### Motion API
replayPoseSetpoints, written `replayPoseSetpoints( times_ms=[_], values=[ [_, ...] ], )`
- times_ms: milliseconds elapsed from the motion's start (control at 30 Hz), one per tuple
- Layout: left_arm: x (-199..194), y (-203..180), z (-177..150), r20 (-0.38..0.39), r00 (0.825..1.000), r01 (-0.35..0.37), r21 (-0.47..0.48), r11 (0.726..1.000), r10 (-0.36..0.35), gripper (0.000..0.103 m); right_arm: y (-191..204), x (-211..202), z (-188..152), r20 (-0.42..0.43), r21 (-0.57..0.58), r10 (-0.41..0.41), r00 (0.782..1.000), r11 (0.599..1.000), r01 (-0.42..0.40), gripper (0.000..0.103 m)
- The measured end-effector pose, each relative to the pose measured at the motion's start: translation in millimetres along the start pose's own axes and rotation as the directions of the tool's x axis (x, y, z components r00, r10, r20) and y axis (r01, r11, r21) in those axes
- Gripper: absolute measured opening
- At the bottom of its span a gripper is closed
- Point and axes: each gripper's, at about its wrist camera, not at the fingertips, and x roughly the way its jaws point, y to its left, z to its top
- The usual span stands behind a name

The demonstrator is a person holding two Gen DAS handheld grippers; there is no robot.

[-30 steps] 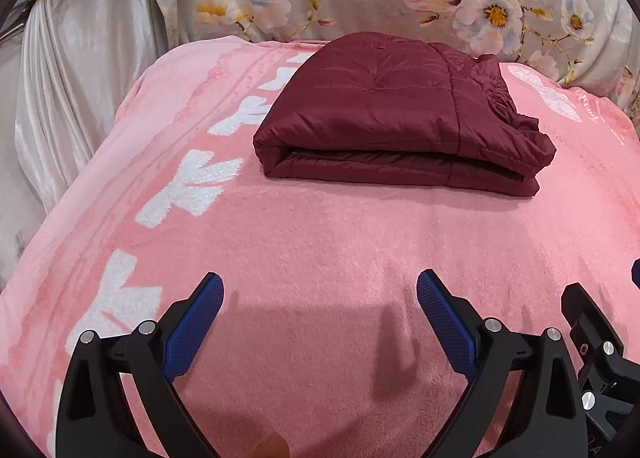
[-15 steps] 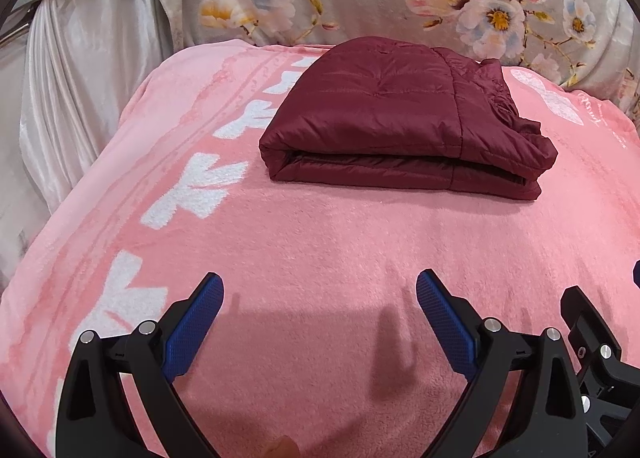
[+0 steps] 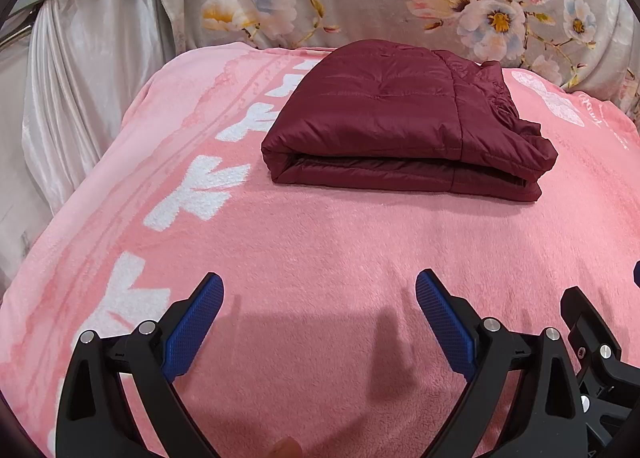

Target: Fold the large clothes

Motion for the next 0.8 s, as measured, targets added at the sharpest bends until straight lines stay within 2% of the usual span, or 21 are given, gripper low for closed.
replayPoseSetpoints(
  times_ms=[800],
  values=[
    [-1.6,-0.3,0.6,0.005,1.0,-0.002,-0.002,1.0,0.002,0.094,-0.5,0.0,-0.2,0.004,0.0,-0.001,1.0,1.0,0.001,0.09]
  ],
)
